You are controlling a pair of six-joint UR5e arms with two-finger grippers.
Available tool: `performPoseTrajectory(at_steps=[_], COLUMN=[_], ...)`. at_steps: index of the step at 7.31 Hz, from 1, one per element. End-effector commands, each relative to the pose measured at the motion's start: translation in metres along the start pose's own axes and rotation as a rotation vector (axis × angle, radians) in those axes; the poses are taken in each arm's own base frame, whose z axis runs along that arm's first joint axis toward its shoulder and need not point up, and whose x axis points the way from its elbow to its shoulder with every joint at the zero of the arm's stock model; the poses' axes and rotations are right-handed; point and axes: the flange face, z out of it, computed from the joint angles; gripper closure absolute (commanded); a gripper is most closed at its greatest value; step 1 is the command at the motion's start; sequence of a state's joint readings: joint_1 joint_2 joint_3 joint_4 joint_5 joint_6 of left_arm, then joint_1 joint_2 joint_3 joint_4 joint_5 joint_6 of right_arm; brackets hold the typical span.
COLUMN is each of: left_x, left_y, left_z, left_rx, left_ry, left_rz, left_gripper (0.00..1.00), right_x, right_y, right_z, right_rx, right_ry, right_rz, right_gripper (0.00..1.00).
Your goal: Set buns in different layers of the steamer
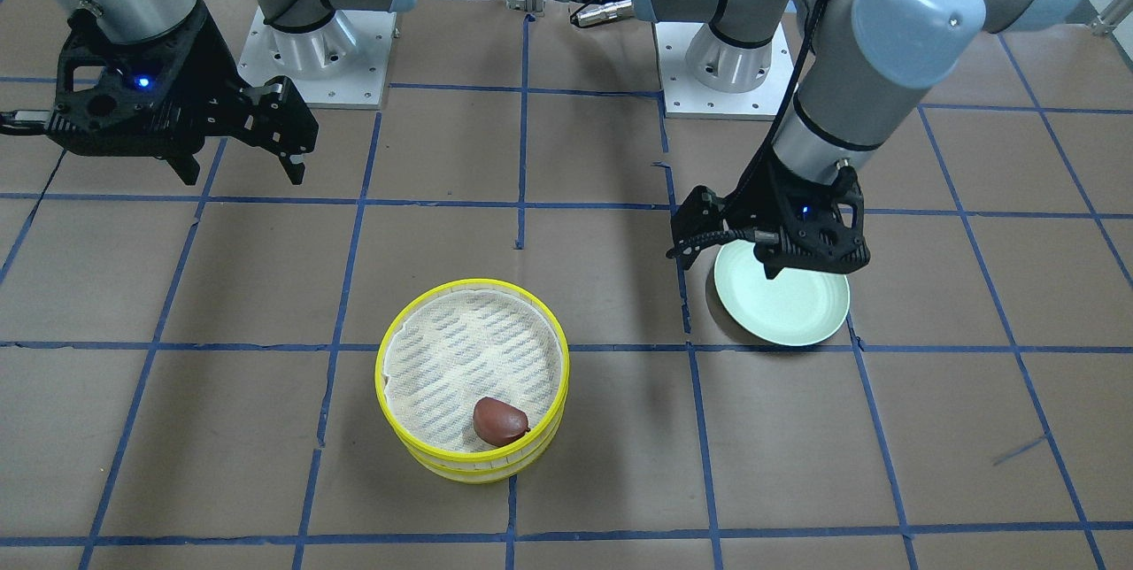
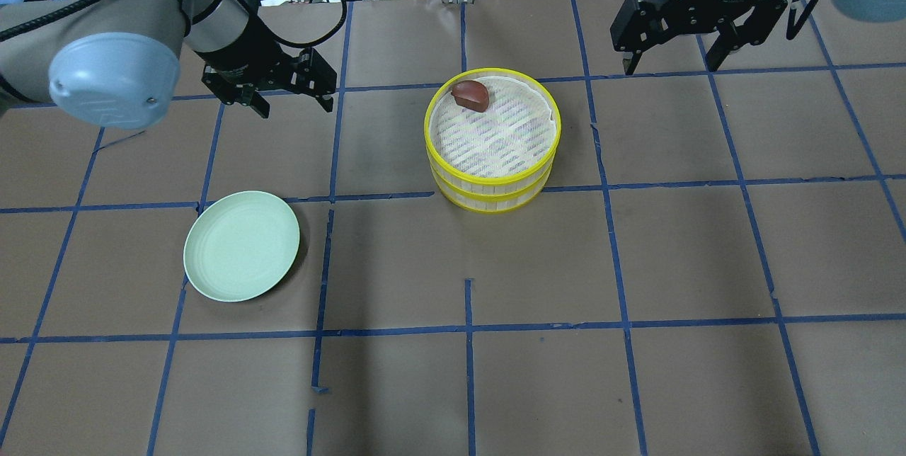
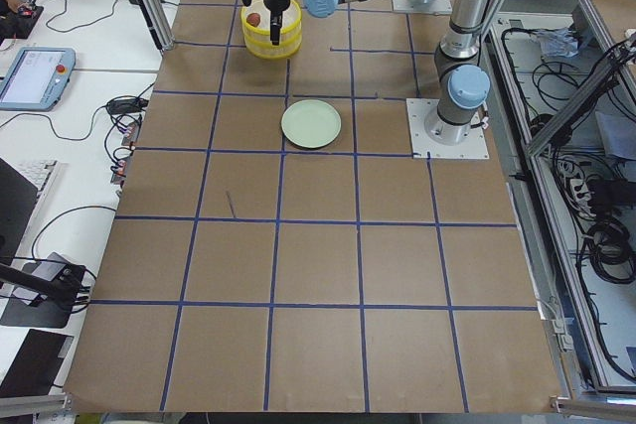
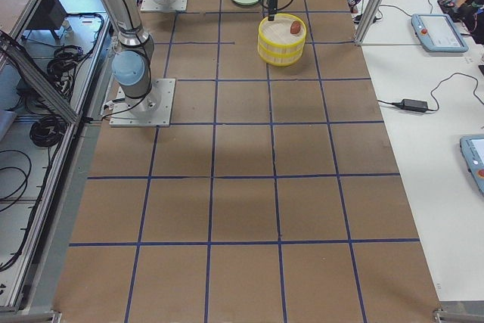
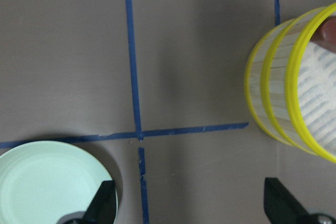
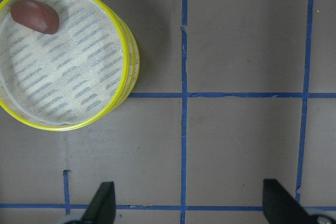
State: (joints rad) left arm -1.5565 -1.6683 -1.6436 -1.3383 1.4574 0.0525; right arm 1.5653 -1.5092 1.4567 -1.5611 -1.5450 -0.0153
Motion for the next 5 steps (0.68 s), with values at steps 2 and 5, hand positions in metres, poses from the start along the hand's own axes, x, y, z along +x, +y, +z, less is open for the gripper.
performPoseTrajectory(at_steps=[2, 5], left_x=[0.0023, -0.0029], left_y=[0.0487, 0.0522], left_z=[-0.0425, -0.0363], left_rx=[-0.061, -0.076], left_ry=[-0.058, -0.066], left_rz=[0.003, -0.004], left_gripper=[0.00, 0.00], right_x=[0.0000, 0.0011], right_y=[-0.0011, -0.0021], right_z=[-0.0003, -0.0017], right_rx=[0.005, 0.012], right_ry=[-0.003, 0.000], right_rz=[0.000, 0.002], right_gripper=[0.00, 0.00])
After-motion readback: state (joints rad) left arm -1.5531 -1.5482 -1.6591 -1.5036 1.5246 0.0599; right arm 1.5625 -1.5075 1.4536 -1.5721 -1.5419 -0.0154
